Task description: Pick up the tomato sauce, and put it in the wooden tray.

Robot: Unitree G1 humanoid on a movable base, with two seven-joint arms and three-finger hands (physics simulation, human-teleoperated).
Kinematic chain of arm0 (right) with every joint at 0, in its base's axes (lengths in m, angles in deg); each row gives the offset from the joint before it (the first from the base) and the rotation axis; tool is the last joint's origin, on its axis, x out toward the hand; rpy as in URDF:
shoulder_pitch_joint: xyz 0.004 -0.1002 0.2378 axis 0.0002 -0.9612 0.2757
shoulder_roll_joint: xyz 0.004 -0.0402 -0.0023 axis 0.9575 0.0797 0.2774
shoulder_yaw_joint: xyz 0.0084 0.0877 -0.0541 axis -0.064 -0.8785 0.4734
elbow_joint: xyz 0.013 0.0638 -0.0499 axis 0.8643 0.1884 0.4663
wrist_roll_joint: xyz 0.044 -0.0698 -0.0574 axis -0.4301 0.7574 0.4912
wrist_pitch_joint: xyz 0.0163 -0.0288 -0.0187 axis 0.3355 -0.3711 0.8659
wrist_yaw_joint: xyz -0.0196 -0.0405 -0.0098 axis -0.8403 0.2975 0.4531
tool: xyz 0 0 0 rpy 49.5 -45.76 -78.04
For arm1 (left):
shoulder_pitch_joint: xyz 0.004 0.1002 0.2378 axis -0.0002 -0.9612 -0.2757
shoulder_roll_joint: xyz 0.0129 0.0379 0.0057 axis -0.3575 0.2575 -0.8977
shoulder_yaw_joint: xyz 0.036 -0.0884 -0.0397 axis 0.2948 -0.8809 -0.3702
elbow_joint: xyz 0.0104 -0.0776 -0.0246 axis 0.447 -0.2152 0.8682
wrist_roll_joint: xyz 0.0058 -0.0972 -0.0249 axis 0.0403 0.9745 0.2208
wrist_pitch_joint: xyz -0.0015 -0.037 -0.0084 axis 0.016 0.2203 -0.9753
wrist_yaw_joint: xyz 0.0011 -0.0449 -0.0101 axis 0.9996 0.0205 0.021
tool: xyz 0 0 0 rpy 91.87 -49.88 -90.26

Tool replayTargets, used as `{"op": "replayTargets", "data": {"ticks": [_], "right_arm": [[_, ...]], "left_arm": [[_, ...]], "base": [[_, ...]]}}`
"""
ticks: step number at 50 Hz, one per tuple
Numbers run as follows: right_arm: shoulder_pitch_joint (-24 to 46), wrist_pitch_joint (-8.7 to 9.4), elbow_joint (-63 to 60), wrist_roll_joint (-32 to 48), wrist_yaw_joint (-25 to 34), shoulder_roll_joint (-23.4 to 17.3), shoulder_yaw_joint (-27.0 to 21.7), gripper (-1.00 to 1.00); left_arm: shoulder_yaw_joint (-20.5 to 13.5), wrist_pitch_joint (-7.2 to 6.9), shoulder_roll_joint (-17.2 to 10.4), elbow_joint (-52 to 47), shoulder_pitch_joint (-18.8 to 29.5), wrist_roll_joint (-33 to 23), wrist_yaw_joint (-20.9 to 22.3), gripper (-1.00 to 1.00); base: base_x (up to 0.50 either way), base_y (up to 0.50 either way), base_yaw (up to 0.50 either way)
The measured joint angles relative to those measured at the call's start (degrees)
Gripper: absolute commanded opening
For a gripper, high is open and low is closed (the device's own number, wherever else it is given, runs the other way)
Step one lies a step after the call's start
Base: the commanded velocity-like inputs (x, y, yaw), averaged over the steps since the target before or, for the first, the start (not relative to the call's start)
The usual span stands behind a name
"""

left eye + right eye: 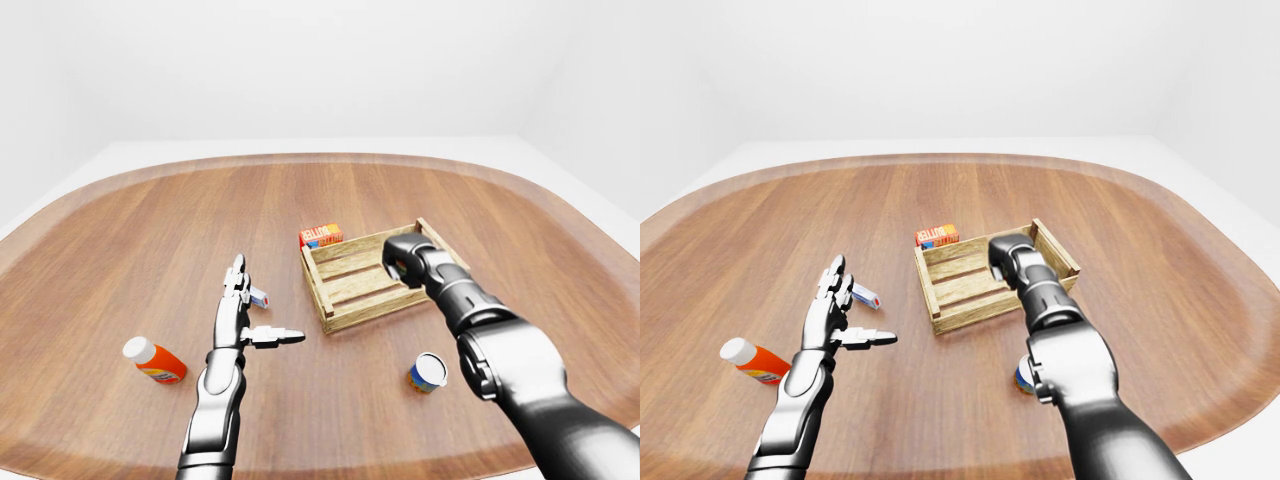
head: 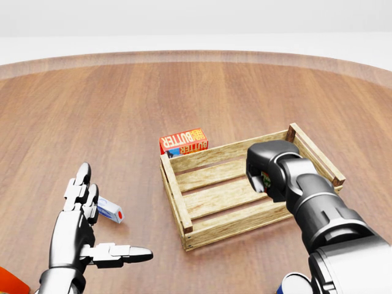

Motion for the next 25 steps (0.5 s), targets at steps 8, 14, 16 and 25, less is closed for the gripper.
{"op": "replayTargets", "data": {"ticks": [8, 14, 16, 25], "right_arm": [[0.6, 0.00, 0.0, 0.3, 0.6, -0.2, 0.0, -1.00], [0.9, 0.00, 0.0, 0.4, 0.9, -0.2, 0.0, -1.00], [0.9, 0.00, 0.0, 0.5, 1.0, -0.2, -0.1, -1.00], [1.0, 0.00, 0.0, 0.7, 1.5, -0.2, -0.1, -1.00]], "left_arm": [[0.1, 0.07, 0.0, 0.1, 0.0, -0.1, -0.1, 1.00], [0.1, 0.12, 0.0, 0.1, 0.0, -0.1, -0.1, 1.00], [0.1, 0.12, 0.0, 0.1, 0.0, 0.0, -0.1, 1.00], [0.0, 0.08, 0.0, 0.1, 0.0, 0.1, 0.0, 1.00]], "base": [[0.00, 0.00, 0.00], [0.00, 0.00, 0.00], [0.00, 0.00, 0.00], [0.00, 0.00, 0.00]]}}
